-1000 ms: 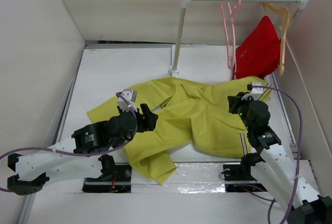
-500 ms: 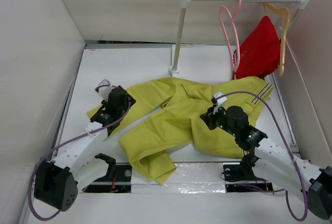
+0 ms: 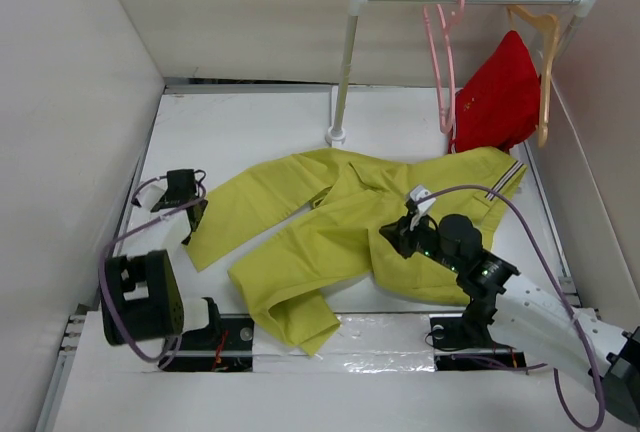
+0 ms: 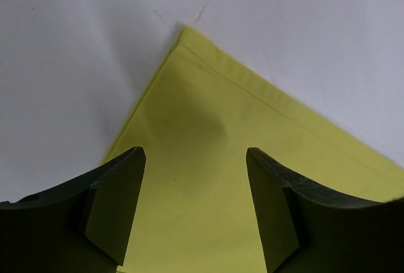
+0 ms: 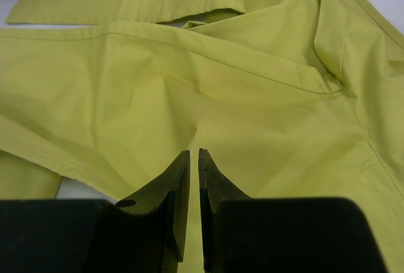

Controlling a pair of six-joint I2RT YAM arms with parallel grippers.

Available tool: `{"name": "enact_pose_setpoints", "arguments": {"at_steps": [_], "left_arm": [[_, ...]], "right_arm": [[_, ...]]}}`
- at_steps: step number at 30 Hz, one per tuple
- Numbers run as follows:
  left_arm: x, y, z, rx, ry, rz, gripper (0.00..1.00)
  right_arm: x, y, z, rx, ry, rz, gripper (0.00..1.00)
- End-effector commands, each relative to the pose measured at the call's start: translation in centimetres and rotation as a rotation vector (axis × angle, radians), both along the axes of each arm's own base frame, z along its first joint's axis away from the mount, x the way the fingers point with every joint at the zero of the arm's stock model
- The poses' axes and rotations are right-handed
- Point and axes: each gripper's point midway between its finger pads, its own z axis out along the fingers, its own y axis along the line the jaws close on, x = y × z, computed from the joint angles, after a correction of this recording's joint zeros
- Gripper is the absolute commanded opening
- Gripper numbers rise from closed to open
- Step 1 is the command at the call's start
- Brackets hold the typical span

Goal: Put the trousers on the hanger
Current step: Flatten out the trousers at the center of the board.

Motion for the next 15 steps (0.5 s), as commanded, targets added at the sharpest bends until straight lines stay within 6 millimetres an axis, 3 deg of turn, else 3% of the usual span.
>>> {"name": "enact_pose_setpoints", "arguments": {"at_steps": [1, 8, 12, 15], "left_arm": [[0.3, 1.6, -0.6, 0.055, 0.113, -0.006, 0.63], [1.6, 1.4, -4.3, 0.032, 0.256, -0.103, 0.62], [4.3, 0.8, -4.4, -0.001, 0.241, -0.183, 0.21], [5.9, 0.8, -4.3, -0.001, 0.233, -0.202, 0.00]], "right_arm": [[-0.3, 0.6, 1.6, 0.046, -0.062, 0.034, 0.16], [-0.7, 0.8, 1.4, 0.051, -0.058, 0.048, 0.16], [-0.5, 1.1, 1.3, 0.045, -0.057, 0.052, 0.16], [-0.3, 1.3, 1.4, 0.039, -0.054, 0.056, 0.17]]}}
